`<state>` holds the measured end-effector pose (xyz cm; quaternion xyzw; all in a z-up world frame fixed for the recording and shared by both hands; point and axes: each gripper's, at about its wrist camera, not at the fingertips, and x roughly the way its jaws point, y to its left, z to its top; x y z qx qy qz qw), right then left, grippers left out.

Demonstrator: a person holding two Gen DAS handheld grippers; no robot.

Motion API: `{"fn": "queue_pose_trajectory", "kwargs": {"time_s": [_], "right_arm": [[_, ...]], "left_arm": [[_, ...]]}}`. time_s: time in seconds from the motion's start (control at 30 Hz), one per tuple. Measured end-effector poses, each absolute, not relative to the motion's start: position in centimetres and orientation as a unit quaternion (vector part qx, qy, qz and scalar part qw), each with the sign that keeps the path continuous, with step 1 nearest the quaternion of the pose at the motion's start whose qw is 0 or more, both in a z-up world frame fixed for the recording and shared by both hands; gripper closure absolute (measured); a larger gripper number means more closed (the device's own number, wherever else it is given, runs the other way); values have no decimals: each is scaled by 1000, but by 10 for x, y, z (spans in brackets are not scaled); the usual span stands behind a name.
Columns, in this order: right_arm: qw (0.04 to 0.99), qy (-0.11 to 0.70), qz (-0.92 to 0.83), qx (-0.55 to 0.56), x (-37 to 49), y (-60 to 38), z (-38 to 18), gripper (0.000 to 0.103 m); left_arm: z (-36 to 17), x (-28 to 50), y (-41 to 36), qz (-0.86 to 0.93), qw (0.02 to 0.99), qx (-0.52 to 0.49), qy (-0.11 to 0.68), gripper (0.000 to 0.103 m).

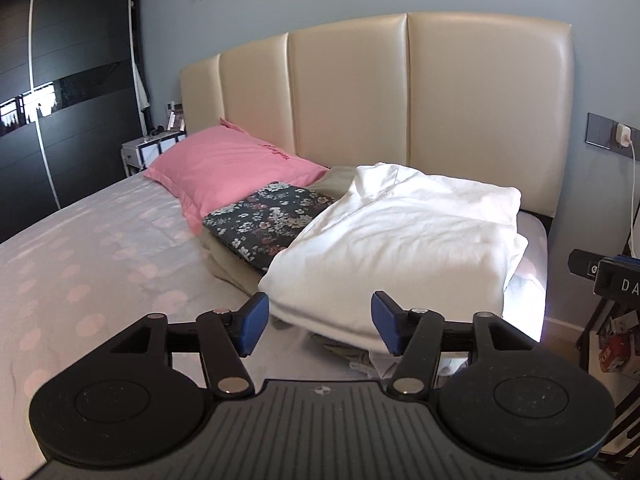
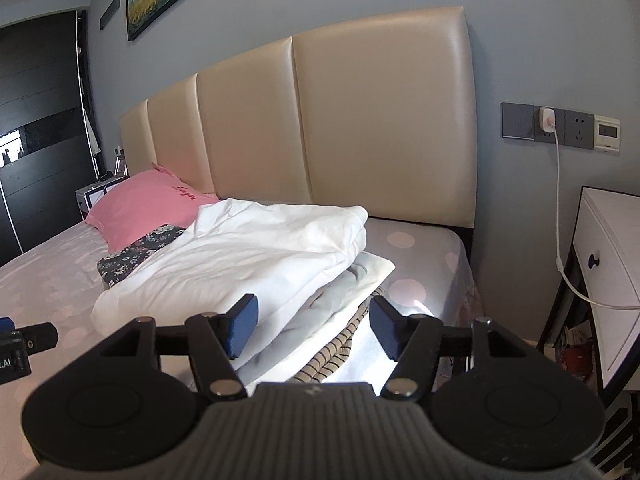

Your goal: Fold clothes

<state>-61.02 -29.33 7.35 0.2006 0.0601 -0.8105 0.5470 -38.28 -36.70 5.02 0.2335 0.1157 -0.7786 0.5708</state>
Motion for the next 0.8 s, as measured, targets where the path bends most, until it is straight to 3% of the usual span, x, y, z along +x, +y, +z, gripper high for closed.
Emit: {"fn": "queue_pose_trajectory", "kwargs": {"time_s": [0.37,0.5,0.8], "right_arm": [[553,73,-811,179,-589,-265,71,28],[567,92,-803,159,-577,-262,71,28],[583,101,-793,144,-563,-261,72,27]], "left_arm": [[39,-372,-342,-760,594,219,147,41],[33,-373,-335,-760,591,221,153,31],[30,-377,-324,-764,587,218,153,30]]}}
